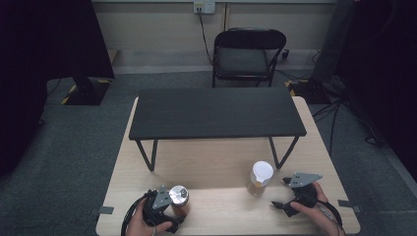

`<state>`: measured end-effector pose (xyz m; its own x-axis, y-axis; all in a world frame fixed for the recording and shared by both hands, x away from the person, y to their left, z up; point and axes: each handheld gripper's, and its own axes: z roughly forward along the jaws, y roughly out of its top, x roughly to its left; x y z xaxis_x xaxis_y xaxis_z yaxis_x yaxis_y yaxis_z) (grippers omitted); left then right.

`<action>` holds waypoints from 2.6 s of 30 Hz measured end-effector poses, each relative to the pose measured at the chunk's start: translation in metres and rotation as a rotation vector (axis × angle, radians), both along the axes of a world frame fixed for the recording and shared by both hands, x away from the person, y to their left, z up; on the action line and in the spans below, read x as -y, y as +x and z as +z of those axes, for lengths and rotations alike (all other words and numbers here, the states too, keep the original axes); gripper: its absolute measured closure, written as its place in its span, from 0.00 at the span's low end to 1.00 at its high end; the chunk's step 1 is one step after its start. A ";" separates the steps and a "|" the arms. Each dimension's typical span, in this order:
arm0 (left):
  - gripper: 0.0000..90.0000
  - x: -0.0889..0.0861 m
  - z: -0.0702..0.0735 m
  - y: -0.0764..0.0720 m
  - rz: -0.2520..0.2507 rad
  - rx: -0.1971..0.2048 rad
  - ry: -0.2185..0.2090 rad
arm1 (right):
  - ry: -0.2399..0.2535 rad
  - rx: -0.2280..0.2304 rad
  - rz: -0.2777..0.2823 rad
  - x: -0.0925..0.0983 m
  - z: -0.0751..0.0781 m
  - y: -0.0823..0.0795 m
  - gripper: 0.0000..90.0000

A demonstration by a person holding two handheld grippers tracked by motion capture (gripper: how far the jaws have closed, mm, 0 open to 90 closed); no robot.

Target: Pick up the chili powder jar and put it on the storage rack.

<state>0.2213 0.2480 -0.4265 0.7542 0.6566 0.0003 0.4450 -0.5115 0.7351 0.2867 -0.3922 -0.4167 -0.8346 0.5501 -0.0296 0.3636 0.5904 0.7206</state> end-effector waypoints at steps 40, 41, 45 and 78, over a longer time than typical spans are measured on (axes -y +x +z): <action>0.02 -0.004 -0.002 -0.001 0.022 0.002 -0.091 | 0.000 0.000 0.000 0.000 0.000 0.000 0.00; 0.02 -0.005 -0.002 -0.001 0.021 0.001 -0.099 | 0.000 0.000 0.000 0.000 0.000 0.000 0.00; 0.04 -0.001 -0.002 -0.003 0.030 0.008 -0.095 | 0.000 0.000 0.000 0.000 0.000 0.000 0.00; 0.33 0.007 -0.002 -0.007 -0.008 0.070 -0.103 | 0.000 0.000 0.000 0.000 0.000 0.000 0.00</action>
<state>0.2139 0.2408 -0.4284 0.7596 0.6502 -0.0135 0.3869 -0.4352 0.8130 0.2867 -0.3922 -0.4167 -0.8345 0.5502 -0.0294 0.3637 0.5901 0.7208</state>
